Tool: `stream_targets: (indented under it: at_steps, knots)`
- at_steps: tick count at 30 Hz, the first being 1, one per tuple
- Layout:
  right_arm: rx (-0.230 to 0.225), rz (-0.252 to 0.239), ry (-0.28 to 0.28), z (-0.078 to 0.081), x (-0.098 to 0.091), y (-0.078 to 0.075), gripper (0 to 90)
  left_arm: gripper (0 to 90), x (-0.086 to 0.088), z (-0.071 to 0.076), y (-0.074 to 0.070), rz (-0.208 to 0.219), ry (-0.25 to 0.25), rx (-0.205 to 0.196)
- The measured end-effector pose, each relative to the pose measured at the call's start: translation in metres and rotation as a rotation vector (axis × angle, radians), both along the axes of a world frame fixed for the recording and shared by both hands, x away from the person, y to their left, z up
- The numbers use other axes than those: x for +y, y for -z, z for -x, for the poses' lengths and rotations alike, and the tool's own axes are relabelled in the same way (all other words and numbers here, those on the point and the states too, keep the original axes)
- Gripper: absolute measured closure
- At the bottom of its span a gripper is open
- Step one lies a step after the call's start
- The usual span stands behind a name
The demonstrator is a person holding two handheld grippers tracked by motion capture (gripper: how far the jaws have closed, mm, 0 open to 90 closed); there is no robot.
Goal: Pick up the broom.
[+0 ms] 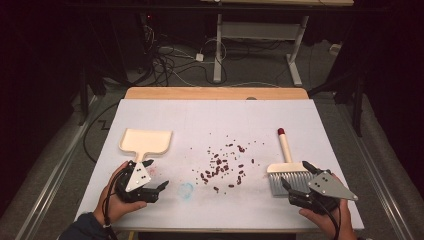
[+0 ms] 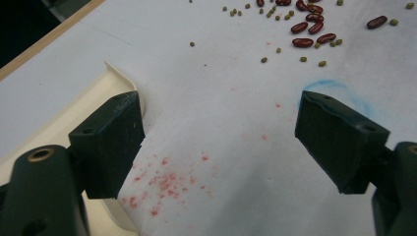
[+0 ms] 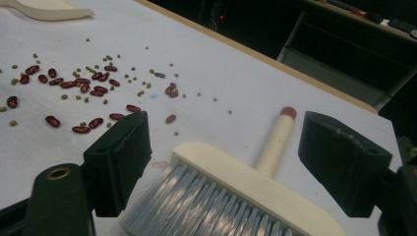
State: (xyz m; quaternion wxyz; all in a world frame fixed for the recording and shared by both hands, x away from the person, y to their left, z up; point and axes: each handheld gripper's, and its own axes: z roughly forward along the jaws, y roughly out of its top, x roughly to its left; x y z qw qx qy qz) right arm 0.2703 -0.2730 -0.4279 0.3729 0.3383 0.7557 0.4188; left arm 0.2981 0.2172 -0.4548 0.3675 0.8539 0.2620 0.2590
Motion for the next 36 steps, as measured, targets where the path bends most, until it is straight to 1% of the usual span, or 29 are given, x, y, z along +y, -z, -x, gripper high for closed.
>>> stream_targets:
  at_steps: [2, 5, 8, 10, 11, 13, 14, 15, 16, 17, 19, 20, 22, 24, 25, 26, 27, 28, 29, 30, 31, 32, 33, 36]
  knots:
    - [0.004, 0.002, 0.007, -0.001, -0.001, 0.001, 20.9, 18.3, -0.002, 0.000, 0.000, 0.006, 0.007, 0.001]
    - [0.018, 0.010, 0.013, -0.003, -0.002, 0.004, 21.0, 19.2, -0.005, 0.001, 0.001, -0.002, 0.024, 0.002]
    - [0.016, 0.006, 0.011, -0.005, 0.000, 0.003, 21.0, 19.7, -0.007, 0.002, 0.003, -0.013, 0.038, 0.007]
    - [0.008, 0.020, 0.010, -0.007, 0.001, 0.002, 21.3, 20.2, -0.008, 0.002, 0.005, -0.021, 0.037, 0.010]
    - [0.015, 0.020, 0.011, -0.009, 0.002, 0.002, 21.4, 20.2, -0.008, 0.003, 0.005, -0.020, 0.035, 0.010]
    - [0.021, 0.046, 0.021, -0.013, 0.002, -0.001, 22.7, 20.5, -0.008, 0.003, 0.004, -0.016, 0.033, 0.011]
    - [0.040, 0.049, 0.026, -0.016, 0.001, -0.002, 23.6, 20.5, -0.008, 0.004, 0.004, -0.018, 0.034, 0.011]
    - [0.072, 0.053, 0.029, -0.021, 0.001, -0.005, 23.4, 20.6, -0.008, 0.005, 0.004, -0.019, 0.035, 0.012]
    - [0.091, 0.067, 0.026, -0.026, 0.001, -0.007, 23.8, 20.6, -0.008, 0.005, 0.005, -0.024, 0.038, 0.012]
    - [0.111, 0.078, 0.036, -0.031, 0.001, -0.010, 24.8, 20.6, -0.008, 0.005, 0.005, -0.027, 0.038, 0.014]
    - [0.171, 0.107, 0.092, -0.047, 0.002, -0.015, 25.1, 20.6, -0.008, 0.004, 0.005, -0.029, 0.038, 0.017]
    - [0.198, 0.109, 0.121, -0.054, 0.001, -0.017, 25.2, 20.6, -0.008, 0.004, 0.006, -0.031, 0.035, 0.020]
    - [0.307, 0.102, 0.180, -0.074, 0.000, -0.021, 25.2, 20.6, -0.008, 0.004, 0.006, -0.031, 0.036, 0.024]
    - [0.409, 0.064, 0.210, -0.094, -0.003, -0.024, 25.6, 20.7, -0.008, 0.004, 0.006, -0.031, 0.036, 0.026]
    - [0.456, 0.054, 0.222, -0.106, -0.005, -0.025, 24.7, 20.8, -0.008, 0.004, 0.007, -0.030, 0.036, 0.027]
    - [0.470, 0.045, 0.229, -0.116, -0.006, -0.026, 25.3, 20.8, -0.008, 0.004, 0.007, -0.030, 0.036, 0.030]
    - [0.472, 0.040, 0.238, -0.125, -0.008, -0.027, 26.4, 20.8, -0.008, 0.004, 0.007, -0.030, 0.036, 0.030]
    - [0.472, 0.040, 0.238, -0.125, -0.008, -0.027, 26.4, 20.8, -0.008, 0.004, 0.007, -0.030, 0.036, 0.031]
    - [0.508, 0.021, 0.271, -0.142, -0.011, -0.026, 26.1, 20.9, -0.008, 0.003, 0.007, -0.034, 0.036, 0.025]
    - [0.524, 0.001, 0.266, -0.150, -0.012, -0.024, 27.7, 20.9, -0.007, 0.003, 0.008, -0.037, 0.035, 0.028]
    - [0.524, 0.001, 0.266, -0.150, -0.012, -0.024, 27.7, 20.9, -0.007, 0.003, 0.008, -0.037, 0.035, 0.028]
    - [0.566, -0.005, 0.275, -0.163, -0.011, -0.014, 28.8, 21.0, -0.006, 0.003, 0.009, -0.040, 0.031, 0.028]
    - [0.583, 0.005, 0.285, -0.169, -0.009, -0.008, 31.0, 21.0, -0.006, 0.004, 0.009, -0.039, 0.028, 0.035]
    - [0.650, 0.030, 0.302, -0.181, -0.002, 0.011, 35.0, 21.1, -0.005, 0.005, 0.008, -0.039, 0.026, 0.033]
